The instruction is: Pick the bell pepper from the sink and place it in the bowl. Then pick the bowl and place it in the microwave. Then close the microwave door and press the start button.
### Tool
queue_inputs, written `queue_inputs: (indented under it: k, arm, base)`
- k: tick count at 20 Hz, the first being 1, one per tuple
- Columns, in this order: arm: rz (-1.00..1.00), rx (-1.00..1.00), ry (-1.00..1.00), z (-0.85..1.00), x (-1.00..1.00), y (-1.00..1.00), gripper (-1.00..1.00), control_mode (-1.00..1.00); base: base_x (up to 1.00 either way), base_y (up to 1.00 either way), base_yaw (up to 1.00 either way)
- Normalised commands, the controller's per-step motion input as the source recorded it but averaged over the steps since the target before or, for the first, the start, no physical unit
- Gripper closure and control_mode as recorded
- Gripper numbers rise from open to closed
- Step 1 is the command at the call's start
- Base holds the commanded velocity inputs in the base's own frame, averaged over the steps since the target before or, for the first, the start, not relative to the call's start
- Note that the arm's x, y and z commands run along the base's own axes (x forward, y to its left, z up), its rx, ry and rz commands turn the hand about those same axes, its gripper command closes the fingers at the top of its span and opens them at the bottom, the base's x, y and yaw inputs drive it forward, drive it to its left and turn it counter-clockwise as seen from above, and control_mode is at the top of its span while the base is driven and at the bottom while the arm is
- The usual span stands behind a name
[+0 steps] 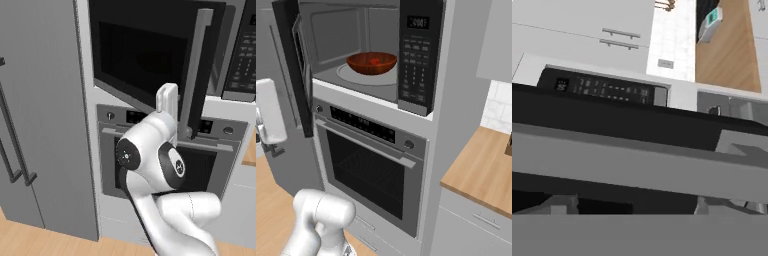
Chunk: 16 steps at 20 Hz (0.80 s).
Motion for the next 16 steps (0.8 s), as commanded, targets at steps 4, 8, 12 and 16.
queue_inputs:
  k: [4,8,12,16]
  arm:
    - [0.0,0.17,-0.15,0.18,0.0,-0.73,-1.0,-1.0]
    - [0.0,0.16,-0.13,0.35,0.08,-0.53,-1.0,-1.0]
    - [0.0,0.12,-0.07,0.3,0.3,-0.24,-1.0,-1.0]
    - [0.0,0.08,-0.02,0.23,0.45,0.0,-1.0,-1.0]
  base:
    - [0.0,0.0,0.0]
    - [0.0,0.0,0.0]
    - [0.0,0.0,0.0]
    - [0.0,0.0,0.0]
